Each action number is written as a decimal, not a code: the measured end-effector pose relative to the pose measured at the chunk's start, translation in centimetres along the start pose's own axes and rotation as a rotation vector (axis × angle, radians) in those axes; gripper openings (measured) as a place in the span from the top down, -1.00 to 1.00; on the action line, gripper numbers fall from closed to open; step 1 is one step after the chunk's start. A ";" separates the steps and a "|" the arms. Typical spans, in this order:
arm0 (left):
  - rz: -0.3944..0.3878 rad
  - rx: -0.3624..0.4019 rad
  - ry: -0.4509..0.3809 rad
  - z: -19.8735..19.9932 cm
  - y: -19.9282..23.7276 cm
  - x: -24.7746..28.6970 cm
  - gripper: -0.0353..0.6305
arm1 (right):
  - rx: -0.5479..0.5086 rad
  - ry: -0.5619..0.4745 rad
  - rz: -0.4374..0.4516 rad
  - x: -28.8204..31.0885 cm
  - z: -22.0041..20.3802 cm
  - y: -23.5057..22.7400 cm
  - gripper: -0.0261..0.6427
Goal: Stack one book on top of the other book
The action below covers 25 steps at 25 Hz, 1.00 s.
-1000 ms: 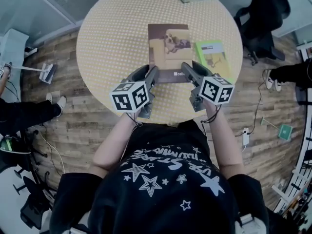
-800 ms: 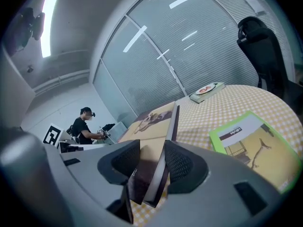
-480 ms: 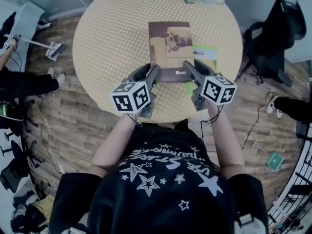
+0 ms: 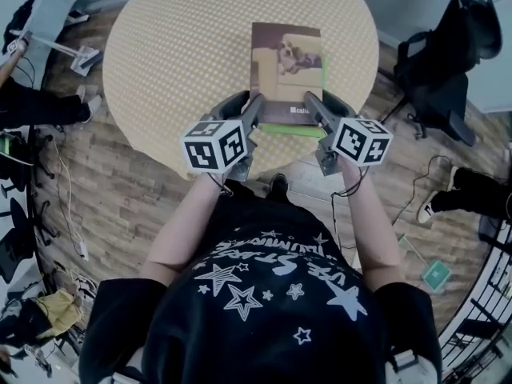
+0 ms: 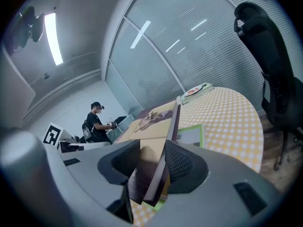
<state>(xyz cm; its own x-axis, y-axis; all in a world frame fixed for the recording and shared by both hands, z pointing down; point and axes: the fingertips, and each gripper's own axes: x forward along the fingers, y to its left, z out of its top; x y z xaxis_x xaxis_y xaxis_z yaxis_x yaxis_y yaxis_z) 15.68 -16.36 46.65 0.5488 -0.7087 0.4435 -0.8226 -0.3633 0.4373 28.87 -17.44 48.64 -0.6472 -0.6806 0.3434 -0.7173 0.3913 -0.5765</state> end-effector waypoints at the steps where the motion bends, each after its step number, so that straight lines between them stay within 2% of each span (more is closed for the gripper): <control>1: 0.002 -0.002 0.006 -0.4 -0.4 0.2 0.49 | 0.003 0.004 -0.001 -0.3 -0.3 -0.5 0.41; 11: 0.004 0.001 0.070 -4.1 -1.6 2.7 0.49 | 0.023 0.023 -0.031 -1.9 -2.6 -3.9 0.41; 25: 0.003 0.005 0.135 -5.8 0.2 3.8 0.49 | 0.054 0.037 -0.071 -0.7 -5.0 -4.9 0.41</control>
<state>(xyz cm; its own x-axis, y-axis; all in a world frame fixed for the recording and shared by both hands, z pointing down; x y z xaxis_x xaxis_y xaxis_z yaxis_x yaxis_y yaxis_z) 18.41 -15.59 52.99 0.5608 -0.6219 0.5465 -0.8250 -0.3644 0.4319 31.59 -15.76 54.91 -0.6049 -0.6818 0.4114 -0.7476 0.3083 -0.5883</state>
